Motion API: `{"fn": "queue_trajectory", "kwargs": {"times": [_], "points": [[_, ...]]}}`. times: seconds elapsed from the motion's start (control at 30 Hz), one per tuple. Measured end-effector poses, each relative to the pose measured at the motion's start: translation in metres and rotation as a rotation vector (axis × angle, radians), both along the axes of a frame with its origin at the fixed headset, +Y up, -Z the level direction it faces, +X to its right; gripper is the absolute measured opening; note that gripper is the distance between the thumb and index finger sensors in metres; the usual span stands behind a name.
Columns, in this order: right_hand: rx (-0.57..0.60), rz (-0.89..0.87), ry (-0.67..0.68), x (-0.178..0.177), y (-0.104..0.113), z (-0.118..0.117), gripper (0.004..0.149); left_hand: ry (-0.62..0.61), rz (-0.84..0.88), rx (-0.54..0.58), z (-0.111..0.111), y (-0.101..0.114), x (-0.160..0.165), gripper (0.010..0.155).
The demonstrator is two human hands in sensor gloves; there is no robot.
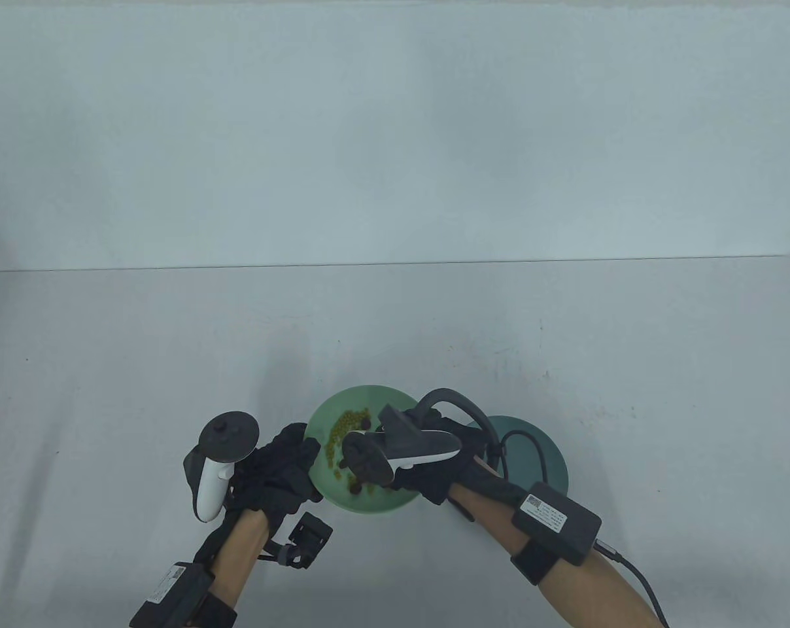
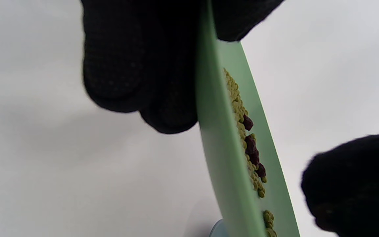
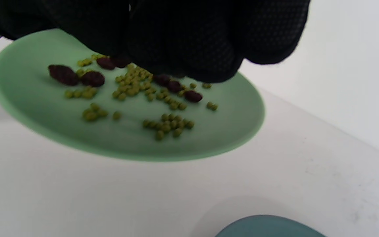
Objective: Pick cranberries with hand pinch into plate
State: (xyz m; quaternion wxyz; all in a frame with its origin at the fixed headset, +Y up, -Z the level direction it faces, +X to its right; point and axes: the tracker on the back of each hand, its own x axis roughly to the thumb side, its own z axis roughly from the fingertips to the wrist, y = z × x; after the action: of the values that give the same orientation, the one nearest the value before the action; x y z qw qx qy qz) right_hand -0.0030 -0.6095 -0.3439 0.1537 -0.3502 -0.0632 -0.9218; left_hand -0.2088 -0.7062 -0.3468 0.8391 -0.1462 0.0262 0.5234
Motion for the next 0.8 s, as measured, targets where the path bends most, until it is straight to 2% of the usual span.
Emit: {"fn": "queue_trajectory", "kwargs": {"times": [0.17, 0.3, 0.4, 0.53, 0.8], "points": [[0.04, -0.03, -0.067, 0.029, 0.021, -0.007, 0.05, 0.009, 0.002, -0.001, 0.0, 0.0, -0.001, 0.052], [0.05, -0.032, -0.145, 0.06, 0.022, -0.016, 0.05, 0.018, 0.002, -0.002, 0.0, 0.001, -0.003, 0.052], [0.039, -0.021, -0.21, 0.083, 0.012, -0.023, 0.05, 0.027, 0.004, -0.001, 0.0, 0.002, -0.005, 0.052], [0.001, -0.015, -0.301, 0.111, -0.013, -0.035, 0.05, 0.036, 0.002, 0.001, 0.0, 0.002, -0.007, 0.052], [-0.087, 0.006, -0.409, 0.134, -0.064, -0.049, 0.05, 0.042, 0.009, 0.005, 0.0, 0.003, -0.01, 0.052]]}}
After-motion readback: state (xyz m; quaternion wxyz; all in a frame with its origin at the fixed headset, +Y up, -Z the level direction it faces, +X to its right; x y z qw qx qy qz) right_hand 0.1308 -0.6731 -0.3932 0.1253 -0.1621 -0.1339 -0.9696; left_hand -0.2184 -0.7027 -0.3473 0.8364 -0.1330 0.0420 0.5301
